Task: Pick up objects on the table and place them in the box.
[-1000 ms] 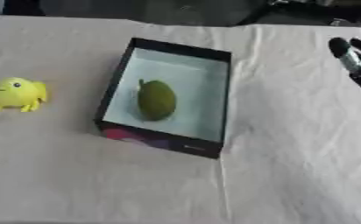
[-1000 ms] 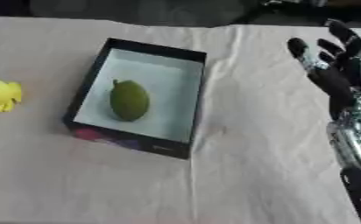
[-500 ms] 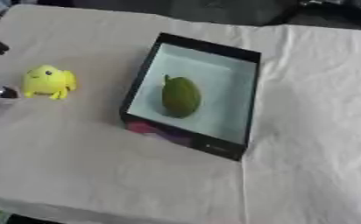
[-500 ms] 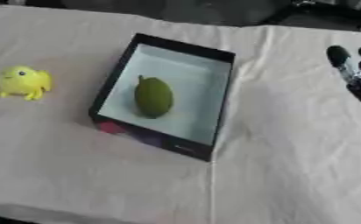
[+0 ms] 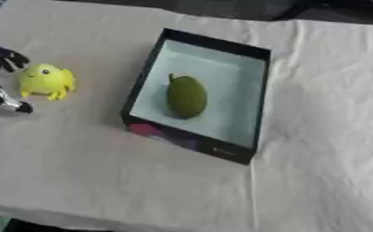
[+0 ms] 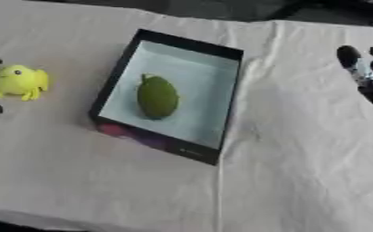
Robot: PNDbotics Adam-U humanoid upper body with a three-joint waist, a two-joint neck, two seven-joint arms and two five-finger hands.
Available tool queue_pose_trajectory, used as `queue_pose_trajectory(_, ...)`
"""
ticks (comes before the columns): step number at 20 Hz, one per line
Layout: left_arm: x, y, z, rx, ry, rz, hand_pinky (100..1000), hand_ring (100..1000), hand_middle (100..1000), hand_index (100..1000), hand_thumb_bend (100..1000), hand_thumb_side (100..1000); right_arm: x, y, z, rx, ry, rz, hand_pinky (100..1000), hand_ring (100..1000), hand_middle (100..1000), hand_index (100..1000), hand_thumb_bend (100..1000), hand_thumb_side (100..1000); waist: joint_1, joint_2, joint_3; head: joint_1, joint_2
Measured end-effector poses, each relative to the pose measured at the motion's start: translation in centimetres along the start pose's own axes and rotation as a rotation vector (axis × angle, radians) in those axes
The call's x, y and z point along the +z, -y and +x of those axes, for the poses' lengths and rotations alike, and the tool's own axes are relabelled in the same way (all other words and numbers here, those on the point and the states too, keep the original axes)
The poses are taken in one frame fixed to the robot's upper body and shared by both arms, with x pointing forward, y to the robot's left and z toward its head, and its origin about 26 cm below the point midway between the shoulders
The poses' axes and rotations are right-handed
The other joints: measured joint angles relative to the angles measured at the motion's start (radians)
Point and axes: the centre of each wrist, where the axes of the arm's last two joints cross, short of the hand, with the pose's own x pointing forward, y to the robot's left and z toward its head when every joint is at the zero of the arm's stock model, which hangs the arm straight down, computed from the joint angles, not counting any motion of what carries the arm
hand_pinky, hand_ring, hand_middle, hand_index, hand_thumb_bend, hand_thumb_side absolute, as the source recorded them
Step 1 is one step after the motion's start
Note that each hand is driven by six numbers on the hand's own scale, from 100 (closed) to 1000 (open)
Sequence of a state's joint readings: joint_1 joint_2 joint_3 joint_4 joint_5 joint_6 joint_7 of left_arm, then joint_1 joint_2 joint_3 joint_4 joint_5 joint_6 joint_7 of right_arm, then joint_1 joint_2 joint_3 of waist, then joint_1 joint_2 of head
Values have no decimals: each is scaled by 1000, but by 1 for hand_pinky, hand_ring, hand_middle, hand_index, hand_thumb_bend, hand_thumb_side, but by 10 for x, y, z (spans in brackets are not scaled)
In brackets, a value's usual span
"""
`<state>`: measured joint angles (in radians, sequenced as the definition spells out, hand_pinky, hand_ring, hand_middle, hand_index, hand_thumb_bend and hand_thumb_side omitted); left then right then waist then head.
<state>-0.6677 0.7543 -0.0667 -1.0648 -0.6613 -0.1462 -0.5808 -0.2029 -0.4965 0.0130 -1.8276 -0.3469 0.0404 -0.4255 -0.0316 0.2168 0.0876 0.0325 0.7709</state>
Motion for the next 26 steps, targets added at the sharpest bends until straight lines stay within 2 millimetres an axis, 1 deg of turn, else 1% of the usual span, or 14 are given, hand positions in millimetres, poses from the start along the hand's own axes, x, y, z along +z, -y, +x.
queue_pose_trajectory(1,-2,1,2,-3,1,5,872,786,778,884,669,306,0,0,0,0,0,1,934,869,906,855,734,299,0,2,0,-2,0)
queue_pose_trajectory(2,-4,1,3,-5,2,10,871,784,776,875,639,301,0,0,0,0,0,1,934,869,907,855,735,298,-1,3,0,-4,0)
queue_pose_trajectory(4,-7,2,5,-4,2,20,866,780,767,839,546,264,-1,0,0,-1,2,3,935,869,907,855,734,296,-1,6,-1,-8,0)
queue_pose_trajectory(5,-8,2,6,-3,3,25,864,778,763,817,493,233,-1,-1,0,-2,2,4,935,869,907,855,734,295,-1,7,-1,-9,0)
queue_pose_trajectory(7,-8,1,7,-3,-1,35,847,772,748,766,367,139,0,-1,0,-3,1,4,935,868,905,855,734,294,0,7,0,-11,0)
queue_pose_trajectory(8,-8,1,7,-3,-5,39,840,767,740,743,338,107,0,-1,0,-3,1,4,935,868,905,855,733,294,1,8,0,-12,0)
queue_pose_trajectory(12,-10,2,10,-20,-29,68,768,700,647,599,178,100,0,-2,0,-9,1,4,935,868,905,855,733,297,1,10,0,-20,0)
queue_pose_trajectory(13,-10,2,10,-29,-36,84,768,700,647,599,178,100,0,-2,0,-9,1,4,935,868,905,855,733,297,1,10,0,-24,0)
queue_pose_trajectory(14,-10,2,10,-38,-44,101,757,673,620,539,128,100,0,-2,0,-9,1,5,935,868,905,855,734,298,0,10,0,-27,0)
queue_pose_trajectory(17,-10,0,13,-57,-46,158,757,659,611,512,131,100,0,-2,0,-9,2,5,935,868,905,855,734,298,-2,10,-1,-43,0)
queue_pose_trajectory(19,-8,-6,19,-68,-23,197,758,652,607,505,143,100,0,-2,0,-9,1,5,935,868,905,855,734,300,-2,10,-1,-56,0)
queue_pose_trajectory(23,0,-26,41,-83,61,278,756,643,603,496,158,100,1,-1,-1,-8,-2,4,935,868,905,855,733,302,-2,8,0,-83,0)
queue_pose_trajectory(26,12,-47,59,-100,118,359,755,632,606,489,156,100,1,-1,-1,-8,-2,4,936,869,905,855,733,302,0,2,2,-94,0)
